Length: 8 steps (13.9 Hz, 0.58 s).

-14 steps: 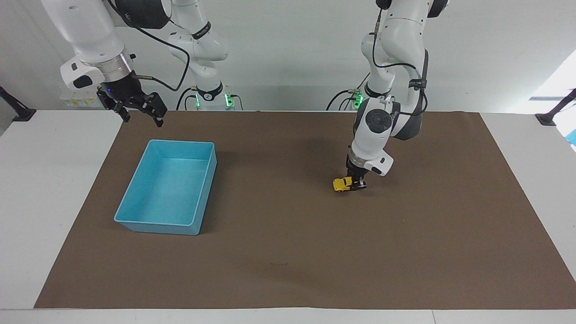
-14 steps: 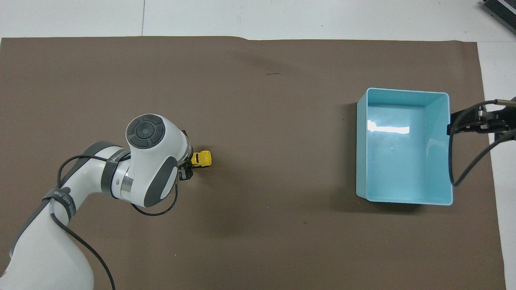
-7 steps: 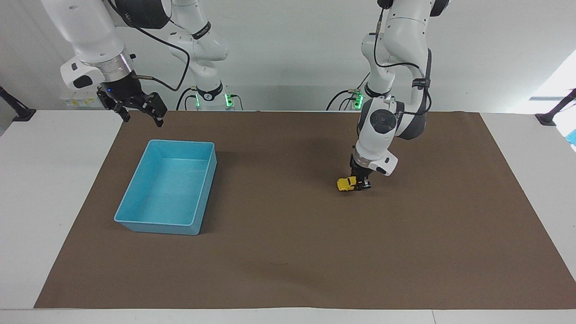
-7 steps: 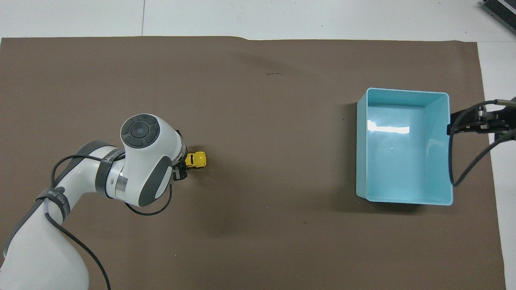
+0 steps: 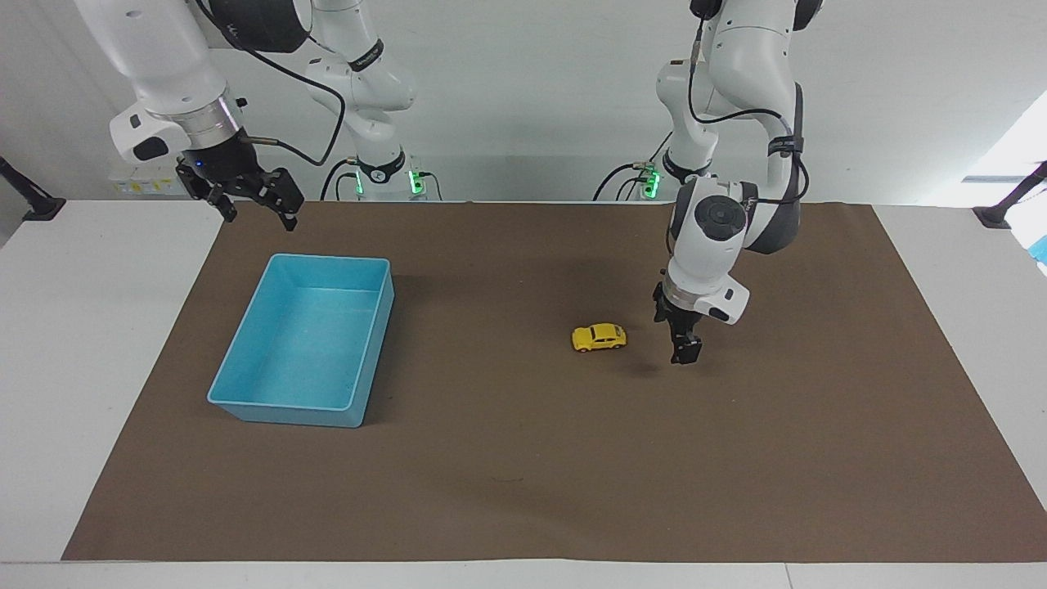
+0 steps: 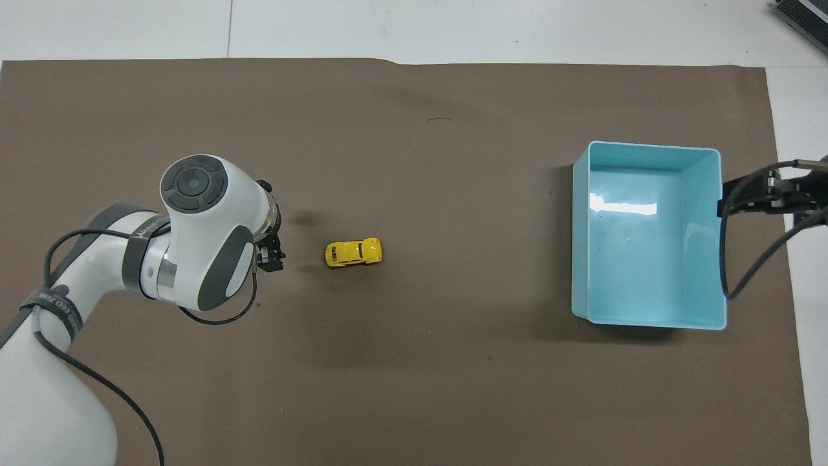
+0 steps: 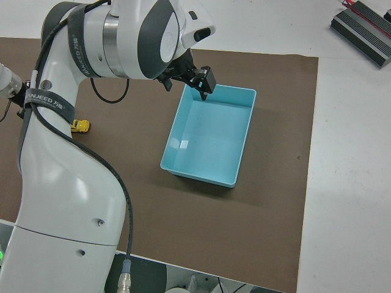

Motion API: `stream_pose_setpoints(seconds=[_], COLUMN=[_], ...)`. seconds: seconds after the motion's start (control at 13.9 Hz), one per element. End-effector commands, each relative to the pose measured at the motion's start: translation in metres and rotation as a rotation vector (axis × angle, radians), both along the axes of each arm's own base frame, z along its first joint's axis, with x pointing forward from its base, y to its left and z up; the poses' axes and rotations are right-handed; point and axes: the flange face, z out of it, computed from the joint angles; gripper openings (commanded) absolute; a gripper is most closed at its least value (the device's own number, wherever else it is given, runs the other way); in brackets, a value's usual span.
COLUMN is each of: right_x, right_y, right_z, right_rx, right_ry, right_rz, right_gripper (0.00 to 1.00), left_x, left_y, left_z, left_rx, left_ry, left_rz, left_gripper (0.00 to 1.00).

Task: Wind up and store yellow beetle car
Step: 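Release the car with the left gripper so it rolls toward the blue box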

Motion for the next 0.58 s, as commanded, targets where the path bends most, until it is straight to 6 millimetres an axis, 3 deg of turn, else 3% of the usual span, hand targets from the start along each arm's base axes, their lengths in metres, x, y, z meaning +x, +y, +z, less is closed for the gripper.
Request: stream_pose_setpoints(seconds=[0.0,0.51], right_x=[-0.002,-0.003], right_y=[-0.005,-0.004], right_z=[0.001,0.0], right_rx=[-0.002,-0.002], right_ry=[-0.005,-0.006], right_rz=[0.018,0.0], right_gripper=[1.0,1.0], left_x=[0.014,0.057], left_y=[0.006,-0.01], left_z=[0.016,0.051], left_rx=[0.031,0.021], left_ry=[-0.024,-0.144], left_rz=[-0.017,-0.039], left_gripper=[1.0,1.0])
